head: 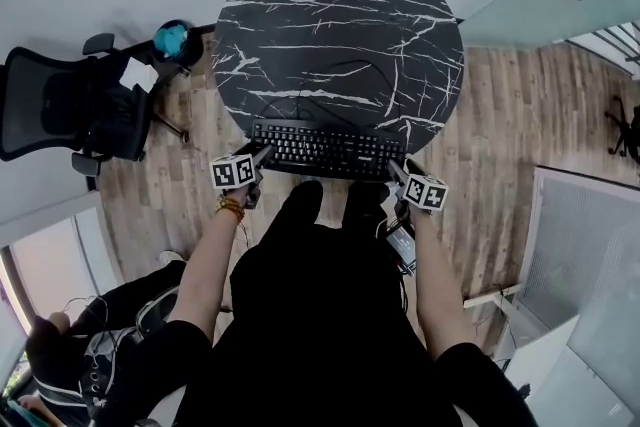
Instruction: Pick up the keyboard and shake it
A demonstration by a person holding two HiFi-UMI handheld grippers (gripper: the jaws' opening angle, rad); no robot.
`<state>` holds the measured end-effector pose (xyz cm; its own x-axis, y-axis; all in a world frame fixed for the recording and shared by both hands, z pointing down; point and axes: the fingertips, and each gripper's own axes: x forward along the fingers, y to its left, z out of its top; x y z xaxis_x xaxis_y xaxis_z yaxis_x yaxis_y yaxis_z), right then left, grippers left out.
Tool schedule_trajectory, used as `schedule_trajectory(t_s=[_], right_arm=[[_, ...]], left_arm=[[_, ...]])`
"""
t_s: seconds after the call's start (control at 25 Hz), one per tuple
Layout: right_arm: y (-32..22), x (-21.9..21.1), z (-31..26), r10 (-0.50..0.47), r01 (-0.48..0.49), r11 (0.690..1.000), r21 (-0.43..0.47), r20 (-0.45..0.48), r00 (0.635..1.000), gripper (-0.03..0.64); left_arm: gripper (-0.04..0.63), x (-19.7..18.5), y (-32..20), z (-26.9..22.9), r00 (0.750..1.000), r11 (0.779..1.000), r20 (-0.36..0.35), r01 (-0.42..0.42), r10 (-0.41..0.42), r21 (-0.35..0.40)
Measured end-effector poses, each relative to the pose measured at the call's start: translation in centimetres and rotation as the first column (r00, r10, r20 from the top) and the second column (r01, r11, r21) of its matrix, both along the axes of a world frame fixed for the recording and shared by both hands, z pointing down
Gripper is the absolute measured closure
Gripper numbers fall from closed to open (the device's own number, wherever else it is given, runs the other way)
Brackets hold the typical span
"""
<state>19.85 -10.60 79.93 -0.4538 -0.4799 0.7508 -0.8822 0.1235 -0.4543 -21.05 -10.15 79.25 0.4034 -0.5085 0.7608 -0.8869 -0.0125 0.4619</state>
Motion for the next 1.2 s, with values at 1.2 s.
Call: schedule_trajectory(t_s=[1.2], right_arm=[[1.0,-0.6,1.3,0.034,-0.03,0.99,-0.137,0.034,0.999,0.353]], left_arm=[[0.308,0.8,1.7,1.1,0.998,0.997,-0.007,-0.056,0.056,-0.045]])
